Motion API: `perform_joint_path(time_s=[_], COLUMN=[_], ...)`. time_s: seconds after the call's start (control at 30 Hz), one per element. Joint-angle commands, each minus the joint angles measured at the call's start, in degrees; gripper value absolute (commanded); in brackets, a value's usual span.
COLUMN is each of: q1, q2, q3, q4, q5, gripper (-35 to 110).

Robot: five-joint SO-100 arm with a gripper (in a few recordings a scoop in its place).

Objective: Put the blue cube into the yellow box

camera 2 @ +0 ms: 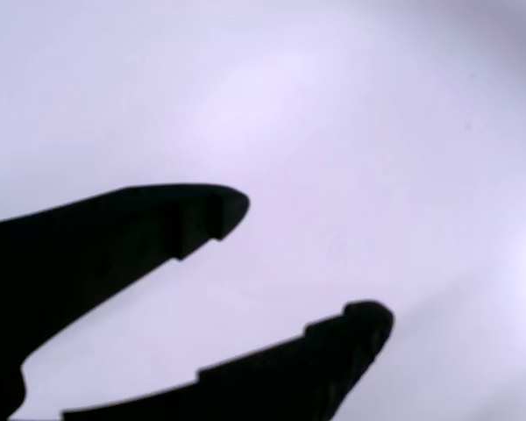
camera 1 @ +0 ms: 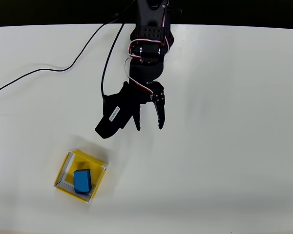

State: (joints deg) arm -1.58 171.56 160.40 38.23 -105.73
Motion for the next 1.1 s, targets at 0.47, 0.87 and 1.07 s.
perform_joint_path(time_s=[0.47, 0.87, 1.07], q1=[1.32, 2.55, 2.37], q2=[19.95, 20.04, 20.04], q3=[19.07, 19.78, 19.78], q4=[15.12, 29.88, 34.01], q5=[3.69, 6.86, 7.65], gripper=[13, 0, 0])
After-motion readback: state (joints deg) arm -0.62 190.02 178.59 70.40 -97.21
